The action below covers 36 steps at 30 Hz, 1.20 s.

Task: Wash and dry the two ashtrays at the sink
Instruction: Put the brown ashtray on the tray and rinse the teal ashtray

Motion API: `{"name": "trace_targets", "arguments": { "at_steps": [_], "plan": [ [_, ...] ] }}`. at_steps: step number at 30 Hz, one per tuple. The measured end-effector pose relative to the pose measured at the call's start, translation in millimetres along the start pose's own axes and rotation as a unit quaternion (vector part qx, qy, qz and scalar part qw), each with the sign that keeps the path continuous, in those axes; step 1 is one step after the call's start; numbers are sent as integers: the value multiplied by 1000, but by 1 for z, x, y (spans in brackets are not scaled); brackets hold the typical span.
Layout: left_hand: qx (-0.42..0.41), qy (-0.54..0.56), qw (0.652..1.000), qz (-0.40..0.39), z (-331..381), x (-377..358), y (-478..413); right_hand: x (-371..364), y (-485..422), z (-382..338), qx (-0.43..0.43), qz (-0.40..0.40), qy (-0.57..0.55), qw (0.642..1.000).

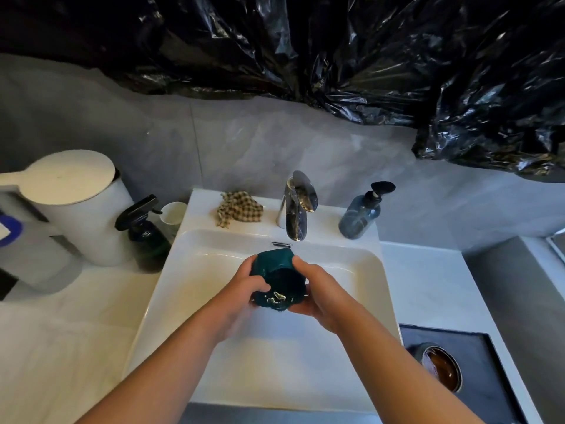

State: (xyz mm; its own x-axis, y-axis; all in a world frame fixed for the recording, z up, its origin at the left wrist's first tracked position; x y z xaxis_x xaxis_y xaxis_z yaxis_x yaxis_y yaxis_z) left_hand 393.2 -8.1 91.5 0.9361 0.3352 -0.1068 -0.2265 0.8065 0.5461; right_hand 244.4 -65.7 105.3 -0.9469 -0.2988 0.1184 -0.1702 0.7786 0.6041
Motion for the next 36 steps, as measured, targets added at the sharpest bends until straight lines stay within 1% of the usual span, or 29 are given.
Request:
{"name": "trace_targets", "arguments": {
  "at_steps": [2,5,7,11,14,20,23,29,36],
  "plan": [
    [8,26,1000,-2,0,-2,1,1,0,4,17,1,-7,1000],
    [-2,-5,1000,6,2,-3,3,6,0,13,17,-1,-49,999],
    [-3,-16,1000,21,4,-4,7,9,2,16,24,-16,-73,997],
    [1,-10,1000,23,5,3,15,14,8,18,49,-43,-96,993],
    [-3,-3,999,36,5,8,22,17,13,16,70,-65,-91,991],
    [-81,-20,992,94,11,5,37,10,27,3,134,-90,-77,984],
    [-140,-50,982,116,20,4,47,5,34,-2,138,-93,-88,982],
    [-209,-97,966,121,34,-8,66,7,41,-14,159,-28,-146,976],
    [-262,-156,949,80,46,-22,86,14,49,-18,194,-25,-193,962]
  ]
}}
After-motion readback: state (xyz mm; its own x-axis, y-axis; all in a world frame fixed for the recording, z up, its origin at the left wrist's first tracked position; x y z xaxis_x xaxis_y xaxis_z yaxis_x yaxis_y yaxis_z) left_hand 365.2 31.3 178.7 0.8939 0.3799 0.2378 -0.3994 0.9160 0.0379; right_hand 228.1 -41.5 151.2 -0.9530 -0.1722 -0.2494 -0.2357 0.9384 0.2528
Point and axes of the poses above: each hand's wrist, its own y-axis away from the middle knuckle, its own x-axis out of the back of the hand, z = x × y, the point moved 3 cm from there along -y, towards the middle knuckle, and after that the axes turned 11 degrees about z, right-handed, at the moved point
